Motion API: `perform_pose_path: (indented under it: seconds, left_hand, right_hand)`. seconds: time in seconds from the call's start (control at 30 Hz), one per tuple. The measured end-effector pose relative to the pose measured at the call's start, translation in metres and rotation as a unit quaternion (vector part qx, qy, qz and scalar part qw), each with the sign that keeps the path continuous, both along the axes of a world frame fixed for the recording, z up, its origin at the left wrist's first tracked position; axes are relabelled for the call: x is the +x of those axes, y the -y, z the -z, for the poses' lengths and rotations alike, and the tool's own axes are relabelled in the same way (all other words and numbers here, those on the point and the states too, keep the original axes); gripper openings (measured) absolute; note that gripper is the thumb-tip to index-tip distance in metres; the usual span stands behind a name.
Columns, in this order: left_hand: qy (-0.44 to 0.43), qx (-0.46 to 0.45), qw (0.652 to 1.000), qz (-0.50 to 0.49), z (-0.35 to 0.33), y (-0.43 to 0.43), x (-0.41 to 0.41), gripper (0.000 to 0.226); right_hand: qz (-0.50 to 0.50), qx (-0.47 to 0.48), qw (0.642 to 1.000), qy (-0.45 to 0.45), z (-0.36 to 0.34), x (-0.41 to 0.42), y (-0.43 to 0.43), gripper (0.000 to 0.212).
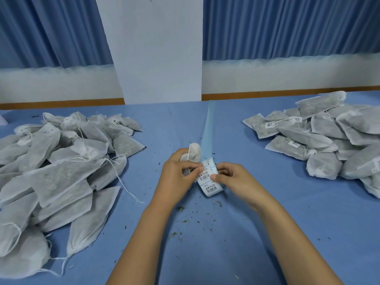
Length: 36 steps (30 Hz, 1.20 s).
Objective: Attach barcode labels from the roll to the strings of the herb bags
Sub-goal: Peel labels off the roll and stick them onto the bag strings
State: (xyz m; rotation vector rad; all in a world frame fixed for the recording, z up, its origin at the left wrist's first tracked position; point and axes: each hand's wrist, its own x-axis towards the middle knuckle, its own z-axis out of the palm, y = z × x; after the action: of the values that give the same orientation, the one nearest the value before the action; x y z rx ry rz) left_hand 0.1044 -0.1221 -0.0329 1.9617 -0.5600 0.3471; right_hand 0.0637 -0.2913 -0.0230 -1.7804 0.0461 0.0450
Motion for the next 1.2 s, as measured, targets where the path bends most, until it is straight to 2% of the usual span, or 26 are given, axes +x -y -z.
perform_pose_path:
  seconds: [0.07, 0.13, 0.23, 0.3, 0.4, 0.47, 0.53, 0.57, 0.63, 0.73, 0.83, 0.97, 1.1, 1.2]
  left_hand:
    - [0.001, -0.030, 0.999, -0.038, -0.001, 0.002, -0.001, 0.008]
    - [0.022, -0.088, 0.988, -0.121, -0.003, 0.001, -0.002, 0.011]
    - [0.077, -0.174, 0.960, -0.204, -0.008, -0.007, -0.002, 0.011]
    - [0.061, -0.208, 0.956, -0.200, -0.011, -0.010, -0.003, 0.010]
    - [-0.040, -0.273, 0.951, -0.140, -0.015, -0.006, -0.006, 0.018]
    - [-0.067, -0.300, 0.946, -0.105, -0.017, -0.002, -0.010, 0.029]
    - [-0.064, -0.296, 0.949, -0.084, -0.019, 0.001, -0.014, 0.026]
    - [-0.056, -0.286, 0.953, -0.076, -0.019, 0.002, -0.015, 0.024]
    - [-0.024, -0.259, 0.963, -0.066, -0.018, 0.005, -0.018, 0.025]
    - [0.030, -0.206, 0.977, -0.045, -0.017, 0.009, -0.021, 0.026]
    - [0.072, -0.157, 0.985, -0.024, -0.015, 0.009, -0.022, 0.026]
    - [0.125, -0.097, 0.987, -0.007, -0.012, 0.009, -0.021, 0.027]
    - [0.085, -0.094, 0.992, 0.008, -0.014, 0.010, -0.021, 0.036]
    - [0.050, -0.143, 0.988, 0.006, -0.019, 0.007, -0.023, 0.025]
  right_hand:
    - [0.002, -0.004, 1.000, -0.004, 0.003, 0.001, 0.001, 0.012]
    - [0.036, 0.011, 0.999, -0.018, 0.005, 0.004, 0.005, 0.011]
    - [0.126, 0.113, 0.984, -0.049, 0.006, 0.012, 0.010, 0.020]
    - [0.167, 0.153, 0.973, -0.049, 0.004, 0.017, 0.009, 0.023]
    - [0.205, 0.184, 0.961, -0.029, 0.004, 0.024, 0.005, 0.021]
    - [0.252, 0.134, 0.958, 0.009, 0.003, 0.022, 0.004, 0.029]
    - [0.315, -0.001, 0.942, 0.115, -0.003, 0.014, 0.003, 0.017]
    - [0.307, -0.030, 0.934, 0.182, -0.007, 0.008, 0.001, 0.011]
    - [0.223, -0.018, 0.941, 0.255, -0.014, -0.004, -0.009, 0.026]
    - [0.144, 0.040, 0.965, 0.216, -0.020, -0.013, -0.026, 0.031]
    - [0.140, 0.084, 0.976, 0.145, -0.023, -0.014, -0.029, 0.034]
    - [0.120, 0.134, 0.979, 0.095, -0.024, -0.015, -0.025, 0.032]
    - [0.100, 0.162, 0.980, 0.064, -0.023, -0.015, -0.020, 0.034]
    - [0.142, 0.166, 0.973, 0.076, -0.024, -0.015, -0.010, 0.030]
